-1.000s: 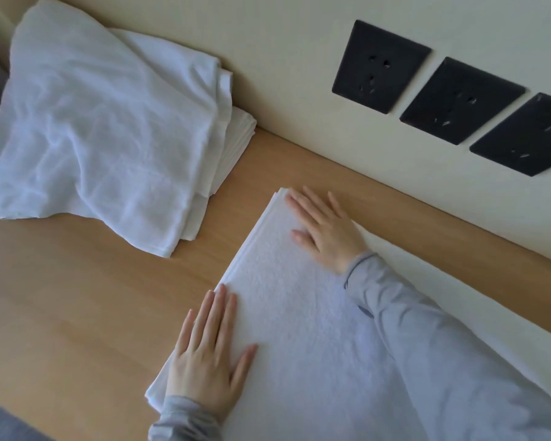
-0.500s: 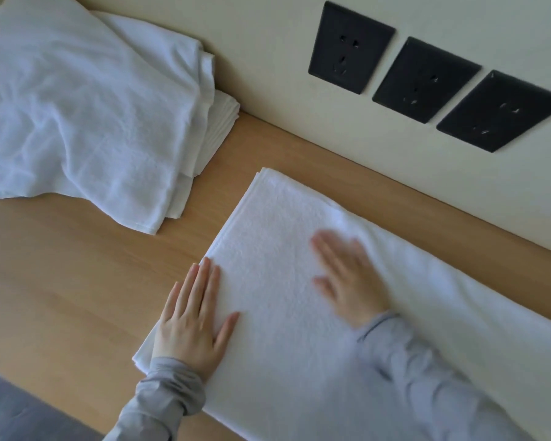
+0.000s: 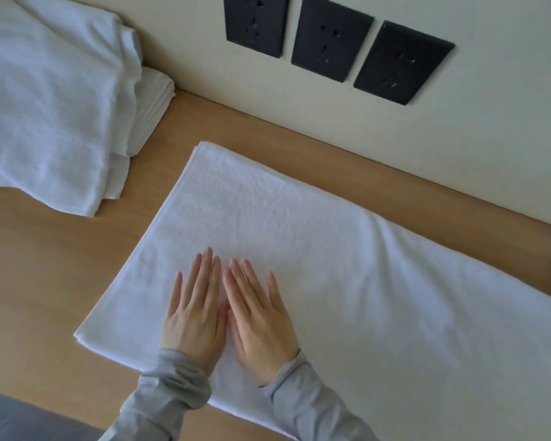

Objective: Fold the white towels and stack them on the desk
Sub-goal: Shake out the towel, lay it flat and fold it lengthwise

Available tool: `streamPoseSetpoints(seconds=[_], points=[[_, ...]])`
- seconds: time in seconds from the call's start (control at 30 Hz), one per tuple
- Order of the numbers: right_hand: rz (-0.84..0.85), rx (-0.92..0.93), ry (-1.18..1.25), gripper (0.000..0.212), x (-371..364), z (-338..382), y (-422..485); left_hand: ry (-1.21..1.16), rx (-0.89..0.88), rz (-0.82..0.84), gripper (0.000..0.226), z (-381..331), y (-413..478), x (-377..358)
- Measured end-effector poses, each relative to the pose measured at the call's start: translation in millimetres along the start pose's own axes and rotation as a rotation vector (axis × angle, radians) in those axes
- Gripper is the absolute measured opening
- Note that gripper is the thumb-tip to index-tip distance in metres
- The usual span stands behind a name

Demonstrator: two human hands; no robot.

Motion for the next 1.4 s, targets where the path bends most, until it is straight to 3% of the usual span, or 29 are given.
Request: streamPoseSetpoints(seconds=[0.1,0.33,0.5,0.73,0.9,1.1,1.27,1.4], points=[[0.095,-0.074,-0.056,0.055,2,-29,-30,0.018,0.014,0.01,0.067,-5,-8,-8],[0.114,-0.39,-0.248,0.064,52,-193,-83,0.042,0.03,0.013,0.066,-5,-12,-19],[0.155,-0.432,-0.211,0.064,65,-219,-99,0.061,0.037,0.023,0.07,-3,-15,-19],[-0.092,-0.593,-0.087,0.058,117,-212,-181,0.005,-0.002,0.033,0.076,-38,-13,-12],[-0.412,-1.097,0.08,0.052,147,-263,-268,0.013,-0.26,0.11,0.075,-126,-20,-30],[-0.553,-1.474,0.302,0.061,180,-355,-283,0.096,-0.206,0.133,0.081,-131,-11,-51],[-0.561,-1.646,0.44,0.059,189,-405,-263,0.087,-0.175,0.121,0.081,-132,-13,-51],[-0.3,-1.662,0.422,0.056,185,-420,-245,0.088,-0.14,0.125,0.084,-119,-12,-46]])
Point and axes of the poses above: each hand's wrist, its own y-axis towards the middle knuckle, its own x-axis out of the back of the hand, z = x × y, the point moved 5 cm from there along y, towards the middle knuckle, and after that the axes turned 10 degrees about -z, right-handed, at the moved point
